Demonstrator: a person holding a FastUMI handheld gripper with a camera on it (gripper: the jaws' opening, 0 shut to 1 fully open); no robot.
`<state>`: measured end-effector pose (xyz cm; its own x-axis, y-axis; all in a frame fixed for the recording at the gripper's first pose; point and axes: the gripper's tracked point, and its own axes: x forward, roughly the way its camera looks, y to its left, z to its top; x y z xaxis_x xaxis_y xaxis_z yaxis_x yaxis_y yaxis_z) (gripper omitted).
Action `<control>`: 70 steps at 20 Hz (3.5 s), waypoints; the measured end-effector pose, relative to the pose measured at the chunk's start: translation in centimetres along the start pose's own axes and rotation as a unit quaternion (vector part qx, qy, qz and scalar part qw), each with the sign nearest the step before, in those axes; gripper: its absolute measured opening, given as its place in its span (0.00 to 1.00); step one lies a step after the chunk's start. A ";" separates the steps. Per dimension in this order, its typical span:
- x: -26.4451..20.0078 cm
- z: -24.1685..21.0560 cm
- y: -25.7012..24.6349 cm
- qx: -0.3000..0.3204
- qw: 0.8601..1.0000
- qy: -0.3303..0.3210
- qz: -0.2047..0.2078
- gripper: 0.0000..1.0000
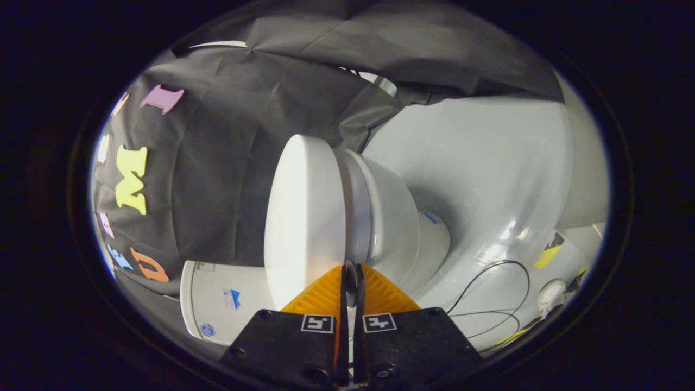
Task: Open the toilet lid.
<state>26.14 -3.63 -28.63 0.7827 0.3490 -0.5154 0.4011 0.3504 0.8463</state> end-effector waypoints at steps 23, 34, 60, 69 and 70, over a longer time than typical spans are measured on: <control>-4.9 -1.7 10.3 -0.140 0.989 -0.036 0.026 0.04; -6.0 -3.6 13.9 -0.199 0.978 -0.056 0.010 0.04; -7.2 -8.3 20.1 -0.328 0.940 -0.096 -0.025 0.04; -7.3 -10.6 22.3 -0.381 0.917 -0.114 -0.032 0.04; -7.3 -10.9 22.5 -0.387 0.914 -0.117 -0.036 0.04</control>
<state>24.32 11.17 -7.27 0.8840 0.1381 -0.4466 0.0685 0.9068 0.4160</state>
